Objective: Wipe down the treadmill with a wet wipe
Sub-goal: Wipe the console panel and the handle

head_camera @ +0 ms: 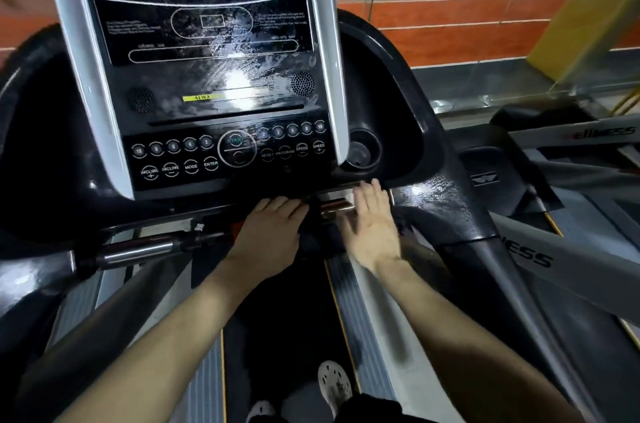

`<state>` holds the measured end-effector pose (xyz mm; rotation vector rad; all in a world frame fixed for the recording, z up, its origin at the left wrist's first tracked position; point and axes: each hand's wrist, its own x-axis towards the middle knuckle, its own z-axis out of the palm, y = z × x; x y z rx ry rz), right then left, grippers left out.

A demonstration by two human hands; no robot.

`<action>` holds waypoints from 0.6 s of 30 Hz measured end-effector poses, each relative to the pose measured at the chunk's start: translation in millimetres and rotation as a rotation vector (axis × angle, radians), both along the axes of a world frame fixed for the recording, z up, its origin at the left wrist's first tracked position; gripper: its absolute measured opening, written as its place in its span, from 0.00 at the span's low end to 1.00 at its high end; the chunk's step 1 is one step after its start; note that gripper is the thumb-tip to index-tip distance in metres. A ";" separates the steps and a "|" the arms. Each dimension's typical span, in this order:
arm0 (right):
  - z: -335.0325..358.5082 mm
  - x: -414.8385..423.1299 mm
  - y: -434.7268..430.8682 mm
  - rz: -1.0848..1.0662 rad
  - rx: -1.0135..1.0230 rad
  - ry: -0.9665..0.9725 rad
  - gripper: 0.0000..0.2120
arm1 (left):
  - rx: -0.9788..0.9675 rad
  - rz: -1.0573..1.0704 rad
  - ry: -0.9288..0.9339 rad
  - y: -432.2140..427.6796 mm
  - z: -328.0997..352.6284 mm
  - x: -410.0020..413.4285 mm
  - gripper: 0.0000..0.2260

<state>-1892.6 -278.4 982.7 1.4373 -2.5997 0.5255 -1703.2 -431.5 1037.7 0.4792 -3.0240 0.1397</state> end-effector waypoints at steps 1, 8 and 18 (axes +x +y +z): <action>-1.2 26.9 -18.7 0.065 -0.041 -0.049 0.32 | 0.001 0.019 0.045 -4.4 3.3 13.0 0.27; -10.9 39.7 -15.2 0.154 -0.062 0.036 0.28 | 0.070 0.220 0.124 -51.4 -3.8 105.4 0.39; -15.0 89.9 -34.5 0.066 -0.030 0.021 0.47 | 0.045 0.223 -0.176 -63.5 -12.8 134.6 0.43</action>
